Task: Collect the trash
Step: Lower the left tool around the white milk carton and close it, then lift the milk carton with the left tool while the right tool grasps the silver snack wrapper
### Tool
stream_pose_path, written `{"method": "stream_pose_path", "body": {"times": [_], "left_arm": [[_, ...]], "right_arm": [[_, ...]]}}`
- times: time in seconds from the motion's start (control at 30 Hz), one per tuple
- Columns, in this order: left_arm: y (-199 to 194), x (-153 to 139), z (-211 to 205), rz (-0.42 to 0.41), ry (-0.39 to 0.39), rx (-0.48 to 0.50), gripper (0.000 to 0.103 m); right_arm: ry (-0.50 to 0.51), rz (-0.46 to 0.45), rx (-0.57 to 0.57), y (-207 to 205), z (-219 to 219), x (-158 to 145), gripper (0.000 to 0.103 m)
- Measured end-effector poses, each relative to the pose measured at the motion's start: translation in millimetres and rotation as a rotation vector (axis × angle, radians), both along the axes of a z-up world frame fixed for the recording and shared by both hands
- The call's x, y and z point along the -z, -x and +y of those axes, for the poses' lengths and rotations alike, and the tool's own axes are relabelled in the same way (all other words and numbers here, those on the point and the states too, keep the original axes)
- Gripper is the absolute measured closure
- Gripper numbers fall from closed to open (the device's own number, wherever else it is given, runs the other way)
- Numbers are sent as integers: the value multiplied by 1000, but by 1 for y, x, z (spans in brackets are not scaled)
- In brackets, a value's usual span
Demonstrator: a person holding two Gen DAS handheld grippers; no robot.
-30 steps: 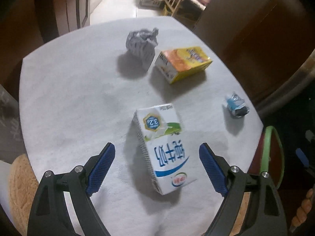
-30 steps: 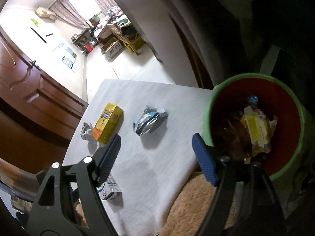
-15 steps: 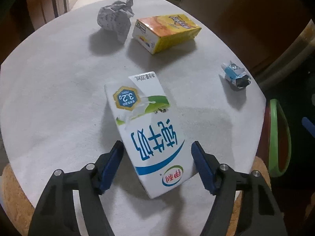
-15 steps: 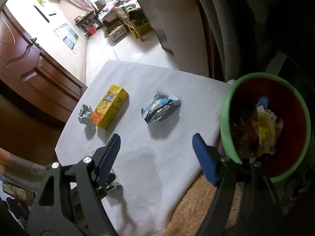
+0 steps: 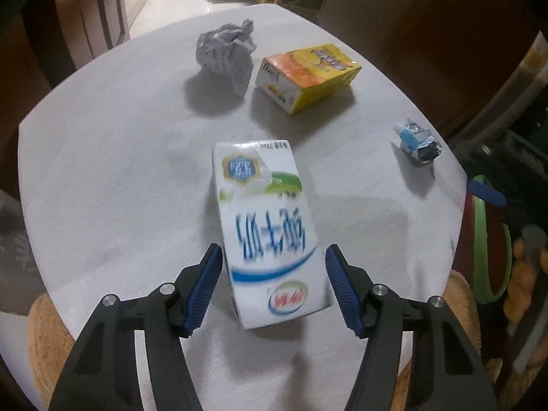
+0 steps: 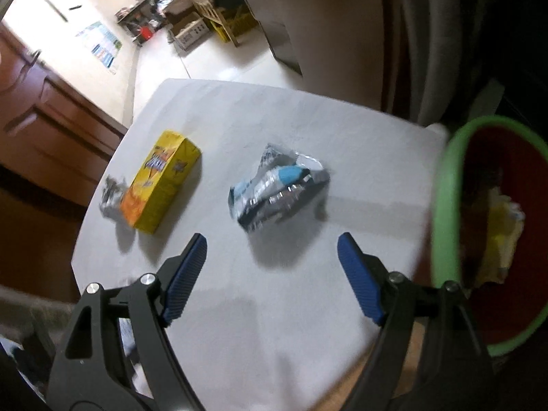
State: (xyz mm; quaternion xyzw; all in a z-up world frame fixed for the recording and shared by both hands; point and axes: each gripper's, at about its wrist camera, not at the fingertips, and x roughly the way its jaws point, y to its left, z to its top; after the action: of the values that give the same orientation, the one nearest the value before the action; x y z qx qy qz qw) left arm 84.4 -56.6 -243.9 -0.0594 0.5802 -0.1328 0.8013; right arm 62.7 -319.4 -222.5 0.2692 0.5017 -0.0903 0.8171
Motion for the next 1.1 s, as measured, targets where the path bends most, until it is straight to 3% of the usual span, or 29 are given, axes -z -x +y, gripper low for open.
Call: {"method": "stream_pose_path", "body": {"times": [0.13,0.23,0.33,0.37,0.4,0.63,0.8,0.93,1.0,1.1], "left_arm": [[-2,1,6,4,2,-23,36],[-3,0,8,0,3,-33,35],[-2,-1,10,-5,4,-37,35],[-2,-3,11,-11,3,-39,35],[-2,-4,11,-14,3,-39,35],[0,-7,10,-36,1,-52,35],[-1,1,-2,-16,-26,-31,35],[-5,4,-10,-31,-52,-19,37],[-6,8,-12,-29,-98,-2,47],[-4,-4,-4,-55,-69,-29,48]], "right_arm": [[-23,45,57,-30,-8,20,26],[-19,86,52,-47,-8,33,29],[41,81,9,-55,-1,34,68],[40,62,-19,-55,2,31,77],[37,52,-39,-54,5,29,79],[33,-98,-201,9,37,-26,79],[-8,-145,-205,58,54,-40,79],[-38,-148,-224,60,60,-42,79],[-37,-167,-230,62,62,-48,79],[-44,-207,-237,66,64,-60,79]]}}
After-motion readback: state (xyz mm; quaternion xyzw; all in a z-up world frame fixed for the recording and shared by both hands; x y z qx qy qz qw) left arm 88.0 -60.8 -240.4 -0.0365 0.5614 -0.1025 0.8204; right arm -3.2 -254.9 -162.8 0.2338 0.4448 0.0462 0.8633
